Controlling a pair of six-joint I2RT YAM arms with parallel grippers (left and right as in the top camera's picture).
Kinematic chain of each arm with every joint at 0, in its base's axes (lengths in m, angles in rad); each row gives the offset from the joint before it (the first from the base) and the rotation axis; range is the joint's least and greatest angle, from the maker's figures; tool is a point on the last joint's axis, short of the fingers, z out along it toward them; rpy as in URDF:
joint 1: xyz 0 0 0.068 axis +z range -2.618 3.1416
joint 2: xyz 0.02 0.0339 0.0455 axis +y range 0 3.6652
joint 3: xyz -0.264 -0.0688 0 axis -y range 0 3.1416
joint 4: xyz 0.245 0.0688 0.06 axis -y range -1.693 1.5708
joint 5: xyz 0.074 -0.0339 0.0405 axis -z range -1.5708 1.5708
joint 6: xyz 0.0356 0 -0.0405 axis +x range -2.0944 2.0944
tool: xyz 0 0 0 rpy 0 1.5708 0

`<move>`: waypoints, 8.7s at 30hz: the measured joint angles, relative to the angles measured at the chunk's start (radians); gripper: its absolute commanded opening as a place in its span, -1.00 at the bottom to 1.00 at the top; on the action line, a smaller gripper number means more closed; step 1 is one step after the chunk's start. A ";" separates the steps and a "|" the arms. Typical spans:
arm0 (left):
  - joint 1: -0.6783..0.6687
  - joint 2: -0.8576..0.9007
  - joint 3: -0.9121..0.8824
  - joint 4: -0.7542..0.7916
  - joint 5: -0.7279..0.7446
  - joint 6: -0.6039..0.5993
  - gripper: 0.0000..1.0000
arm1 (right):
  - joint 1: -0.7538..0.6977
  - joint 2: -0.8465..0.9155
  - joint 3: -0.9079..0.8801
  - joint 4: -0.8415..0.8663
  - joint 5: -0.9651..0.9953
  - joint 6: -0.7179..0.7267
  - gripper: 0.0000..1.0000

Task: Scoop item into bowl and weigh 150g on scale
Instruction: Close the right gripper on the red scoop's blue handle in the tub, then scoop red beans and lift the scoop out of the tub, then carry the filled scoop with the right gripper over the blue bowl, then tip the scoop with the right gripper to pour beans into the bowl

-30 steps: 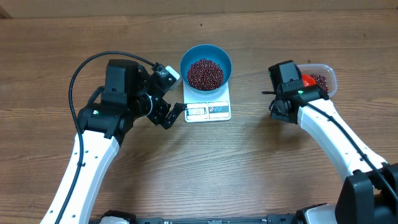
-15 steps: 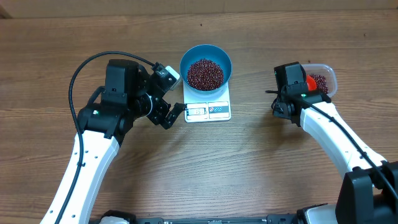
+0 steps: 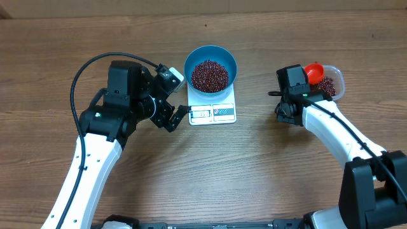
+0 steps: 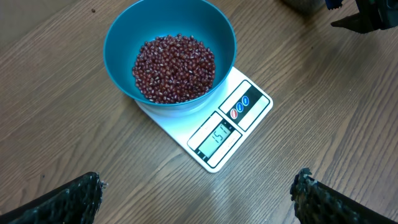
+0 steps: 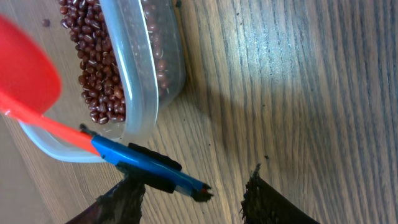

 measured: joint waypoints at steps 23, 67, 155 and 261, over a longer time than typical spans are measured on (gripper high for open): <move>0.000 0.000 0.000 0.000 0.000 0.000 0.99 | -0.001 0.000 0.000 -0.001 -0.050 -0.044 -0.38; 0.000 0.000 0.000 0.000 0.000 0.000 0.99 | -0.280 -0.166 0.000 -0.103 -0.547 -0.681 0.06; 0.000 0.000 0.000 0.000 0.000 0.000 0.99 | -0.435 -0.070 0.018 0.043 -0.668 -0.990 -0.93; 0.013 0.000 0.000 -0.211 -0.098 0.001 0.99 | 0.218 0.522 0.974 -0.627 -0.134 -2.622 -0.92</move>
